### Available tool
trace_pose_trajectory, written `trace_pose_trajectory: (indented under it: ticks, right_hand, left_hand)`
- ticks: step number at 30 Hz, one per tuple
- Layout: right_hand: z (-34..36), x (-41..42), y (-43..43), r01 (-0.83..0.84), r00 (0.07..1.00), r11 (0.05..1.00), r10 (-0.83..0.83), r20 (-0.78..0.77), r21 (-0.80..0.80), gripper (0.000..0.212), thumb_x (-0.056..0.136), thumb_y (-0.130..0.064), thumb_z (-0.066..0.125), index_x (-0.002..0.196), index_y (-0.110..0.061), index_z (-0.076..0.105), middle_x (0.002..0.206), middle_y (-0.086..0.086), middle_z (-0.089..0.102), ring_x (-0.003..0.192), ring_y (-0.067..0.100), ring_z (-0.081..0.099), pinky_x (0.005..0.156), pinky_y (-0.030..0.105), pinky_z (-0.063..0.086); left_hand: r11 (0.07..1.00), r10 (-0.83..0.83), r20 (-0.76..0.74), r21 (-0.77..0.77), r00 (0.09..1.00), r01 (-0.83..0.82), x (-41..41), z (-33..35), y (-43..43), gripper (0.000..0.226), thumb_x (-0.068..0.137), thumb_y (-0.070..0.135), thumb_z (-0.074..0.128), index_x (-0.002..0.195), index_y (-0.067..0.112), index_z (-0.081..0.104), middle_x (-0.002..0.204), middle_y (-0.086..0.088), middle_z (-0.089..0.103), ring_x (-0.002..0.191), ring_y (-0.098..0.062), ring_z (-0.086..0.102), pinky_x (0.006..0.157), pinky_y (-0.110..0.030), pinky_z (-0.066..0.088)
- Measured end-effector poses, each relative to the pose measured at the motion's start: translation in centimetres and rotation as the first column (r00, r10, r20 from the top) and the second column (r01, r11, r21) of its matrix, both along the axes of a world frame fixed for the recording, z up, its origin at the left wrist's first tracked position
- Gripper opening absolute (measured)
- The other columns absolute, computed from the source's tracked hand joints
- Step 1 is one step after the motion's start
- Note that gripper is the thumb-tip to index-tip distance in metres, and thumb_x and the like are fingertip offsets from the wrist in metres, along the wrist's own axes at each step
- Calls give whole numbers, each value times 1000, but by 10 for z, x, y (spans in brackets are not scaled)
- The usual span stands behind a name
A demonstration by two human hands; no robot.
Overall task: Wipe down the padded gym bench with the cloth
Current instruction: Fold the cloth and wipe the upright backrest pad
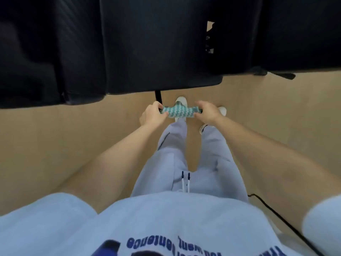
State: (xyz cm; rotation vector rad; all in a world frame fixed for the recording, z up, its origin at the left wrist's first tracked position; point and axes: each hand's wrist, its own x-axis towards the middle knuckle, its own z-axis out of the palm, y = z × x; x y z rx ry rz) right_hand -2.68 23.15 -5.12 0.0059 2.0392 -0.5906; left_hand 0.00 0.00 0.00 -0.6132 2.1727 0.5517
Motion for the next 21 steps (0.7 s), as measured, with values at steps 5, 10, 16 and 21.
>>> trace_pose_trajectory:
  ticks: [5, 10, 16, 21]
  right_hand:
    - [-4, -1, -12, -77, 996, 994, 81, -46, 79, 24, 96, -15, 65, 119, -16, 68, 135, 23, 55, 120, 43, 55, 94, 42, 47]
    - [14, -7, -3, -27, 999, 998, 25, 25, 59, 20, 92, -8, 60, 106, -16, 72, 108, 9, 71, 99, 32, 65, 73, 31, 47]
    - [76, -19, 10, 129, 989, 977, -138, -44, -171, 27, 94, -13, 68, 121, -18, 68, 109, 3, 71, 97, 21, 67, 89, 39, 57]
    - [137, -31, 28, 109, 979, 902, -170, -111, -418, 54, 88, 3, 71, 137, -18, 60, 134, -2, 61, 114, 14, 59, 101, 30, 51]
  left_hand:
    - [996, 41, 29, -79, 999, -39, -2, -3, 5, 19, 92, 26, 69, 105, 25, 55, 105, -1, 65, 92, -27, 59, 72, -37, 47]
    - [958, 282, 88, -85, 955, -275, -7, 14, 11, 23, 83, 21, 80, 102, 17, 67, 96, 2, 62, 90, -21, 57, 73, -34, 47]
    - [965, 136, 81, 216, 987, -151, -18, 49, 15, 15, 82, 16, 77, 97, 17, 76, 88, 6, 69, 84, -13, 65, 72, -24, 49]
    - [893, -119, -135, 419, 984, 165, -44, 96, 36, 40, 81, 12, 70, 118, 26, 76, 79, 10, 65, 66, -7, 52, 65, -26, 44]
